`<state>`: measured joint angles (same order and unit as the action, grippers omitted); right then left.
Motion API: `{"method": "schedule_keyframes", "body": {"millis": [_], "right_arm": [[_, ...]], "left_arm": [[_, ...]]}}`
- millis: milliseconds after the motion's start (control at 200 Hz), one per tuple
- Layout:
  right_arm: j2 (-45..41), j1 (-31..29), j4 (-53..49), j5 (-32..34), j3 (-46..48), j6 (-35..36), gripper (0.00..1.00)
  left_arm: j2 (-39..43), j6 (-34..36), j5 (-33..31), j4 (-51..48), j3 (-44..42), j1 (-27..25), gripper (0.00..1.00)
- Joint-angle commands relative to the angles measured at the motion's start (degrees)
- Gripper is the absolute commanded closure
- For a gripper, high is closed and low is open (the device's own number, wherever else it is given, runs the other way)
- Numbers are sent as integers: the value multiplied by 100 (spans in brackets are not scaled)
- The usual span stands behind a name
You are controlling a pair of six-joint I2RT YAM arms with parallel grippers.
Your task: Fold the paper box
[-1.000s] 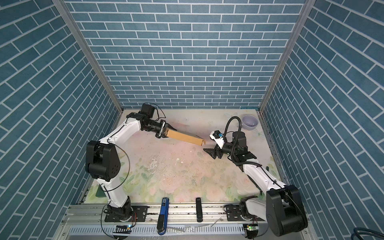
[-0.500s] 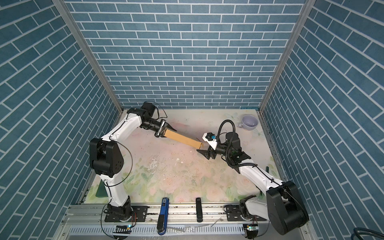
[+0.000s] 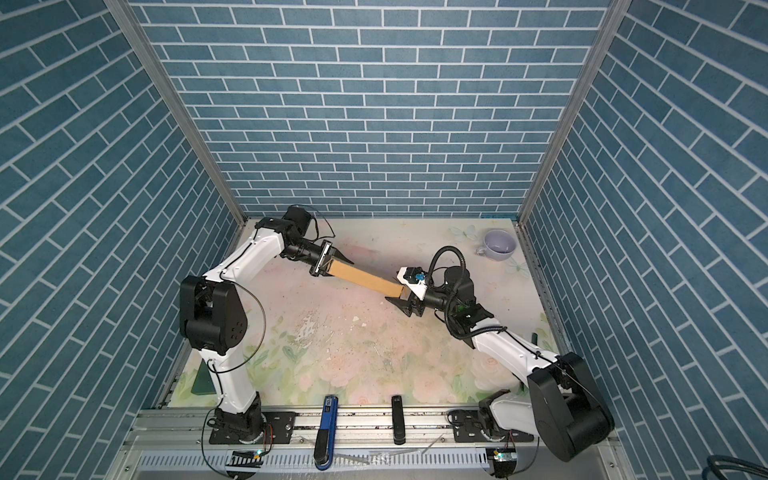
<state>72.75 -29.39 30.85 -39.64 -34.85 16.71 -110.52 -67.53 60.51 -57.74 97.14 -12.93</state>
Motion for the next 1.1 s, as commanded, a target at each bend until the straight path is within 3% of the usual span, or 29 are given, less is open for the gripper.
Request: {"method": "schedule_keyframes", "body": {"millis": [0, 520, 880, 1095], "right_arm": [[119, -99, 381, 66, 84, -27, 22], [466, -278, 1124, 110, 73, -290, 34], [569, -305, 1231, 77, 16, -313, 37], [582, -313, 1240, 53, 3, -314, 49]], "left_arm": [[13, -23, 58, 16, -2, 36, 74], [-29, 29, 76, 10, 4, 34, 74], [-40, 38, 92, -10, 46, 10, 74], [-83, 41, 98, -32, 120, -16, 74]]}}
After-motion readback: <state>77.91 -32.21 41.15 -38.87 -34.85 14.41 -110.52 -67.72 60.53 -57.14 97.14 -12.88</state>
